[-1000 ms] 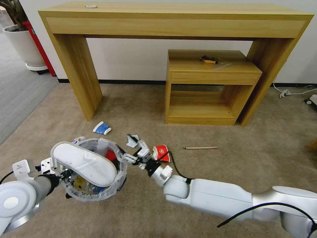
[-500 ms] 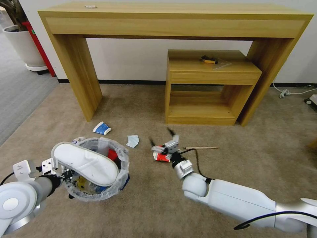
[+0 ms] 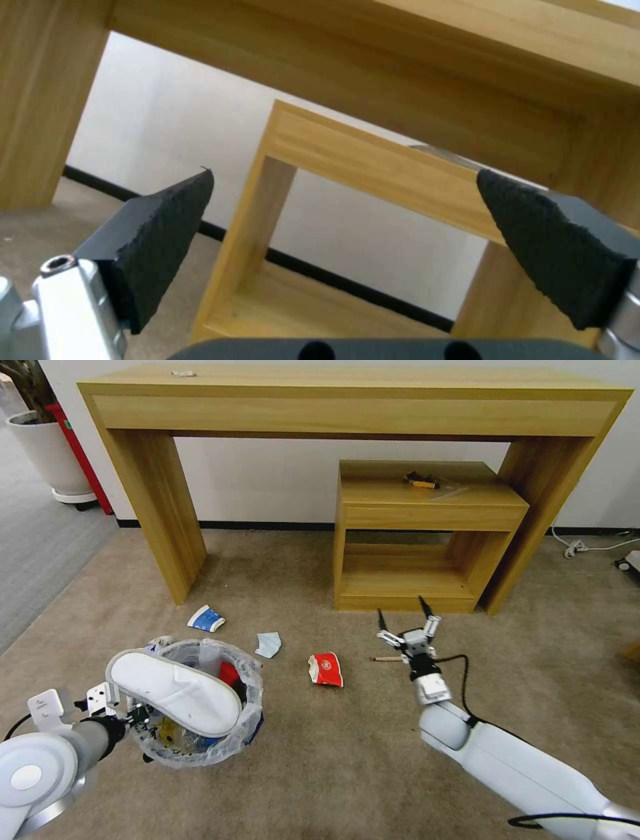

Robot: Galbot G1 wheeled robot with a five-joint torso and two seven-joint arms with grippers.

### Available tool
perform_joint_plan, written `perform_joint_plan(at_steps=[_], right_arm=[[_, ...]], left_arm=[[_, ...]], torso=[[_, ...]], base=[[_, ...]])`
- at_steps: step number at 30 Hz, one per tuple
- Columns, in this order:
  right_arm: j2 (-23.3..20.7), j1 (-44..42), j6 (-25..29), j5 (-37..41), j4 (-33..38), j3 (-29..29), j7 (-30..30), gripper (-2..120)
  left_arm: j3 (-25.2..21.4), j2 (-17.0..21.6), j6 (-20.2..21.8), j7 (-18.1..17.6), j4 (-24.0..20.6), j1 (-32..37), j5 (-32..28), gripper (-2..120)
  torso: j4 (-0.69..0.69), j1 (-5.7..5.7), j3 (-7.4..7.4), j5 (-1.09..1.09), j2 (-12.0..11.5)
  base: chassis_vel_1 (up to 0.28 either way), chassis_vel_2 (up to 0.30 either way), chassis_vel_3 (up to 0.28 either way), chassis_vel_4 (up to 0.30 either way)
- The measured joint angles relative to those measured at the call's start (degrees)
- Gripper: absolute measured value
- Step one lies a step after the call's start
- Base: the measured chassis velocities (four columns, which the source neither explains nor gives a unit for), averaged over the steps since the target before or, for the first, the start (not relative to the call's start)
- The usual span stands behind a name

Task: Pick up the trash bin and place the garbage on the floor into it.

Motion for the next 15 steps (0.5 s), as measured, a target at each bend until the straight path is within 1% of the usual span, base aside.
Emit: perform_joint_plan(at_steps=[2, 3, 5, 15], right_arm=[[-0.1, -0.2, 0.1, -0.1, 0.1, 0.2, 0.0, 100], [-0.6, -2.0, 0.1, -0.1, 0.5, 1.8, 0.0, 100], [-1.4, -3.1, 0.1, -0.1, 0.8, 3.1, 0.0, 100], [-3.1, -4.5, -0.3, 0.1, 1.1, 5.7, -0.2, 100]], left_arm=[[0.0, 0.0, 0.0, 0.0, 0.0, 0.0, 0.0, 0], [0.1, -0.4, 0.0, 0.0, -0.1, 0.0, 0.3, 0], [0.1, -0.7, 0.0, 0.0, -0.3, 0.2, 0.5, 0], [0.0, -1.9, 0.0, 0.5, -0.5, 0.2, 1.2, 0]], torso=[[0.0, 0.0, 0.0, 0.0, 0.0], [0.0, 0.0, 0.0, 0.01, 0.0], [0.0, 0.0, 0.0, 0.01, 0.0], [0.0, 0.0, 0.0, -0.01, 0.0]], base=[[0.0, 0.0, 0.0, 0.0], [0.0, 0.0, 0.0, 0.0], [0.0, 0.0, 0.0, 0.0], [0.0, 0.0, 0.0, 0.0]])
